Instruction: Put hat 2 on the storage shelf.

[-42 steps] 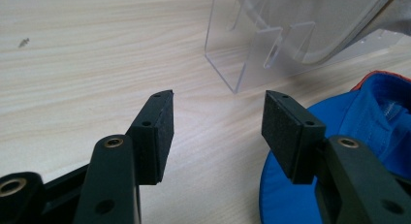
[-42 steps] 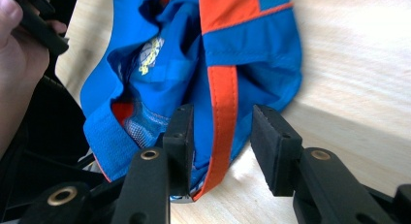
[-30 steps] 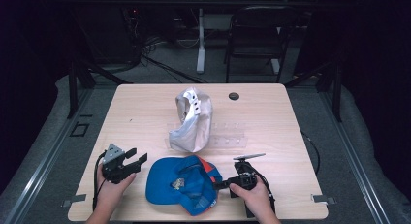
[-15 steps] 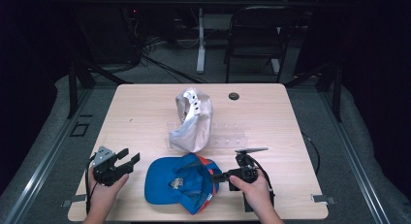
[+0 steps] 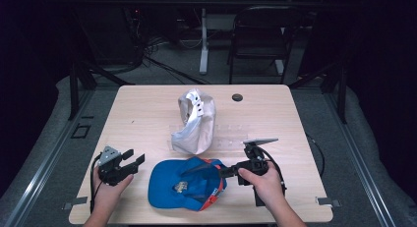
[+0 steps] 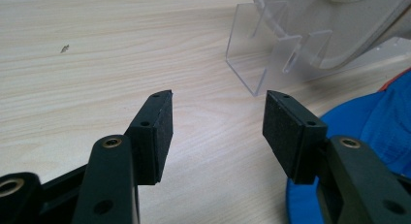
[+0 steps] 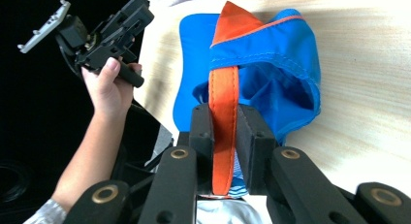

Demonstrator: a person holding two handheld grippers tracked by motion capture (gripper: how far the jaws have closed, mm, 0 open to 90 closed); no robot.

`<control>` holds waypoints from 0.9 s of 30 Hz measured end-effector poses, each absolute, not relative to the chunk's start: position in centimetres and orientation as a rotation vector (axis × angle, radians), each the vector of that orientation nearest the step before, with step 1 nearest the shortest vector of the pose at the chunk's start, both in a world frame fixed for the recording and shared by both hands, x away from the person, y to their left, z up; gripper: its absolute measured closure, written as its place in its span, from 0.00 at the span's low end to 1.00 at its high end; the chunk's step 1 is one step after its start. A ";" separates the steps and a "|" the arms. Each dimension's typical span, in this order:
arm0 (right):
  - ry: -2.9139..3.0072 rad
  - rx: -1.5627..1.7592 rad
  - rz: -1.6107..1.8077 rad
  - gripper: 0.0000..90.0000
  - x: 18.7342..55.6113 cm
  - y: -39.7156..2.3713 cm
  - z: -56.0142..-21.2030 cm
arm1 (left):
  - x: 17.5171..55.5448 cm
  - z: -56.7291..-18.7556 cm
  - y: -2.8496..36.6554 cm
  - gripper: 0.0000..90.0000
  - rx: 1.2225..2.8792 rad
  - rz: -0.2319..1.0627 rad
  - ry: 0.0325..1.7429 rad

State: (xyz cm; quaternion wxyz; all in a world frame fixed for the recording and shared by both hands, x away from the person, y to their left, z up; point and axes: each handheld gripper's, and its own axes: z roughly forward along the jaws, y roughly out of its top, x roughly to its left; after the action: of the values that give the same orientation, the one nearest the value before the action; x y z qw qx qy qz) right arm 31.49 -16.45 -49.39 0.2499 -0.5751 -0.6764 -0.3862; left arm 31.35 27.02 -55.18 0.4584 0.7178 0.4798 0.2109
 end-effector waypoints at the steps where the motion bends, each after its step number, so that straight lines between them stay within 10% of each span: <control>1: -1.835 -1.560 -1.055 0.87 31.5 -16.7 -49.2 | 31.4 -55.1 27.0 0.50 1.769 0.516 1.177; 27: -1.515 -1.512 -1.205 0.87 32.7 -19.6 -40.8 | 32.1 -55.9 27.3 0.48 1.789 0.481 1.188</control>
State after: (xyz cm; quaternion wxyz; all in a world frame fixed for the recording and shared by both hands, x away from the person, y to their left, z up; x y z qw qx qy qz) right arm 32.67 -19.57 -40.83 0.3360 -0.5797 -0.5808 -0.4622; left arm 32.11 27.28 -55.93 0.4534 0.7245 0.4813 0.1947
